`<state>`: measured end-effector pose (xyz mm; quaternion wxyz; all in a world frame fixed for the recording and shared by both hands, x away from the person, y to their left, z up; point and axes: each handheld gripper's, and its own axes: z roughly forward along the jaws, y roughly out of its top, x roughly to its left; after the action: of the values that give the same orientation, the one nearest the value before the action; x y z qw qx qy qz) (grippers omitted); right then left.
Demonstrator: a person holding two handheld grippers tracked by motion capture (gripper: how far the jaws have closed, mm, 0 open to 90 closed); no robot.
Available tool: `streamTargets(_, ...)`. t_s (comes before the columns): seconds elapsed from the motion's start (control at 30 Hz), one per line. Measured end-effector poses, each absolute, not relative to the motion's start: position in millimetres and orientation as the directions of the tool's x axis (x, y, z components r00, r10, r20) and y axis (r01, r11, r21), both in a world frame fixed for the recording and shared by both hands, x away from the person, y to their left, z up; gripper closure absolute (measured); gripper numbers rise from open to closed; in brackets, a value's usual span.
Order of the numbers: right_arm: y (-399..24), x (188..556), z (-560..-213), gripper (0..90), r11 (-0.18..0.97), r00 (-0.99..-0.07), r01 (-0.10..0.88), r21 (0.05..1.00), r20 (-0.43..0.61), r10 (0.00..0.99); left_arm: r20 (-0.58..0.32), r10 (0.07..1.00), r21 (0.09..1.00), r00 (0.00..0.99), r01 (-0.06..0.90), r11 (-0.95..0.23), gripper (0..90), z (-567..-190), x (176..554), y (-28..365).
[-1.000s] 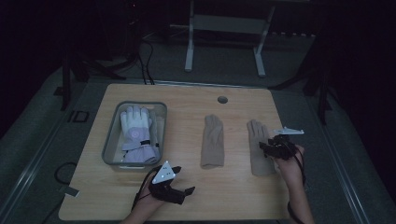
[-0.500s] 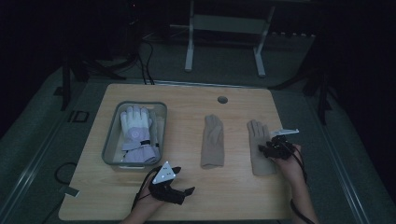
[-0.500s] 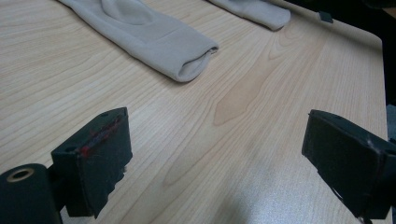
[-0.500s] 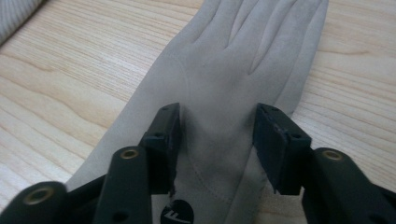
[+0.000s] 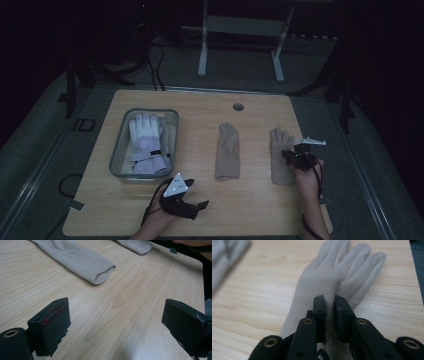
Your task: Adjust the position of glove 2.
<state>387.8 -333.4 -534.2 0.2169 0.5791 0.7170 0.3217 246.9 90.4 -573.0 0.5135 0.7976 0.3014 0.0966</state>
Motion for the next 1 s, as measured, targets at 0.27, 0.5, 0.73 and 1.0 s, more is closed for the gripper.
streamTargets(0.27,-318.7,385.0,-505.8,80.8,0.097,-0.235,0.656,0.748,0.081,0.969,-0.155,0.578,0.877,0.801,0.38,-0.292,8.6,-572.8,246.8,90.3)
streamTargets(0.5,-299.9,382.6,-473.9,80.8,0.087,-0.261,0.612,0.786,0.097,0.96,-0.153,0.577,0.878,0.803,0.378,-0.294,8.6,-572.7,246.6,90.2)
streamTargets(0.73,-280.8,381.9,-452.2,80.7,0.068,-0.28,0.578,0.813,0.119,0.953,-0.151,0.577,0.876,0.803,0.379,-0.297,8.6,-573.2,247.0,90.3)
streamTargets(1.0,-254.3,382.6,-440.2,80.7,0.074,-0.316,0.563,0.823,0.132,0.939,-0.155,0.577,0.878,0.802,0.38,-0.292,8.6,-573.0,246.9,90.2)
